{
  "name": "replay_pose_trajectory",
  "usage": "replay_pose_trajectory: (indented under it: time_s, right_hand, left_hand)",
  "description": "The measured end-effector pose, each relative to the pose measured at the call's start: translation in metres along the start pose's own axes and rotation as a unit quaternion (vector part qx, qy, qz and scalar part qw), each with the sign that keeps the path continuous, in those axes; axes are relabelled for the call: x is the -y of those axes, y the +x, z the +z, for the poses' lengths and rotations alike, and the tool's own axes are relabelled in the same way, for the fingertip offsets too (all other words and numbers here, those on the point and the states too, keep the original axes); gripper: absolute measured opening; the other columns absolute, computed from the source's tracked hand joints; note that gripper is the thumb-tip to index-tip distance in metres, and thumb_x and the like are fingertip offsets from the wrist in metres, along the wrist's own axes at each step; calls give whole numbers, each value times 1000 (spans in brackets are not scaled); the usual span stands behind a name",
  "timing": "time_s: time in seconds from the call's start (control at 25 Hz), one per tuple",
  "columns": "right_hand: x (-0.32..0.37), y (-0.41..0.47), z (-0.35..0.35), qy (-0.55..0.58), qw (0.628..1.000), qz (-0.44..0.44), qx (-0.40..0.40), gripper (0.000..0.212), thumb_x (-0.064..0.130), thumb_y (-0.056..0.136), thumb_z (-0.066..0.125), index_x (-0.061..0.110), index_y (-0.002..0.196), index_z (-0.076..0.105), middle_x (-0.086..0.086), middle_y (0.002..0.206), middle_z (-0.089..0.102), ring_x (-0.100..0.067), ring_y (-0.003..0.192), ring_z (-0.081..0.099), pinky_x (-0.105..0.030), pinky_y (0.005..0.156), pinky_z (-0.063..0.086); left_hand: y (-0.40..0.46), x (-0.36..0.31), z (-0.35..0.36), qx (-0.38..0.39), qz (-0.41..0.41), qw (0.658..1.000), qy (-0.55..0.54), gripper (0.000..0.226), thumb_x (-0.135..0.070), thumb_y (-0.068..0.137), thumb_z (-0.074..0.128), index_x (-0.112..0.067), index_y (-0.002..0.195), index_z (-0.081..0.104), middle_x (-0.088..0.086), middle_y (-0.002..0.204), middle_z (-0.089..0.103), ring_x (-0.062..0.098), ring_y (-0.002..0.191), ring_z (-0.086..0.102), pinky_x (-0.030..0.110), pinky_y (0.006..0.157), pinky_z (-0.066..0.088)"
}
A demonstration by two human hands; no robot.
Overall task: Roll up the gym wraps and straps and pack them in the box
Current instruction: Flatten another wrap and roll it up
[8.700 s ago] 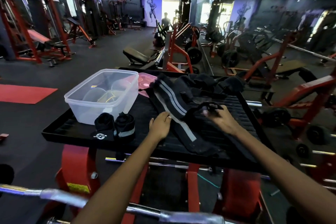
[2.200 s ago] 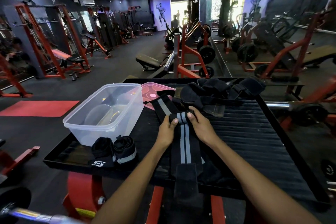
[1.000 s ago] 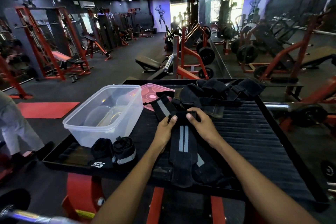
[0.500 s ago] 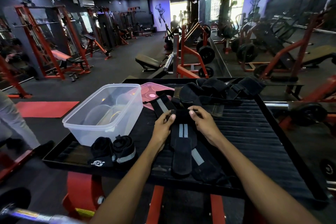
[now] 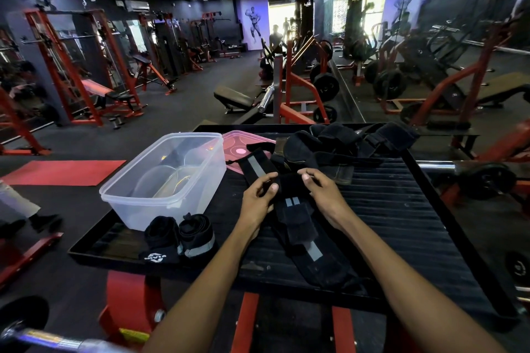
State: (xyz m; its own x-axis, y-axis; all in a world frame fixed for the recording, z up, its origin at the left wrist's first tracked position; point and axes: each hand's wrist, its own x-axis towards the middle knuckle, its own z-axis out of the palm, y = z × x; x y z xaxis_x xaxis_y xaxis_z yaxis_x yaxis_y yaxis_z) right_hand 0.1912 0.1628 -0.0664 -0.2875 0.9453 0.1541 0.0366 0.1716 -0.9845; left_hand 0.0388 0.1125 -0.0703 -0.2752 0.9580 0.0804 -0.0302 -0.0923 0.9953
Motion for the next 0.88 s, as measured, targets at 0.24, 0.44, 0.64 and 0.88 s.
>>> replay_pose_trajectory:
  time_s: [0.24,0.44,0.64,0.88]
  right_hand:
    - [3,0,-1,-21,999,-39,0,30,-4,92,47,20,104,61,-7,122,58,-19,113,55,-19,90,46]
    - [6,-3,-3,-133,980,-96,107,70,-26,72,38,26,114,60,-2,144,32,-9,136,28,-25,111,29]
    - [-5,3,-4,-191,963,-141,123,31,9,84,67,18,114,66,-1,150,26,-17,141,23,-33,115,24]
    - [3,-1,3,-104,984,-147,-15,17,13,90,60,4,100,71,4,113,51,-6,108,52,-23,97,38]
  left_hand:
    - [1,0,3,15,-57,996,-61,31,-28,95,51,-18,123,58,4,110,66,19,96,67,38,81,57]
    - [4,-1,1,-31,-32,996,-74,25,-13,95,50,-17,117,61,-4,98,66,3,82,66,29,78,55]
    - [4,-5,-1,-34,-25,995,-95,27,-6,95,47,-18,115,60,-1,101,66,10,88,66,25,76,58]
    - [-1,-5,3,15,16,1000,-13,29,-3,95,42,-17,114,60,8,110,63,20,92,66,31,78,58]
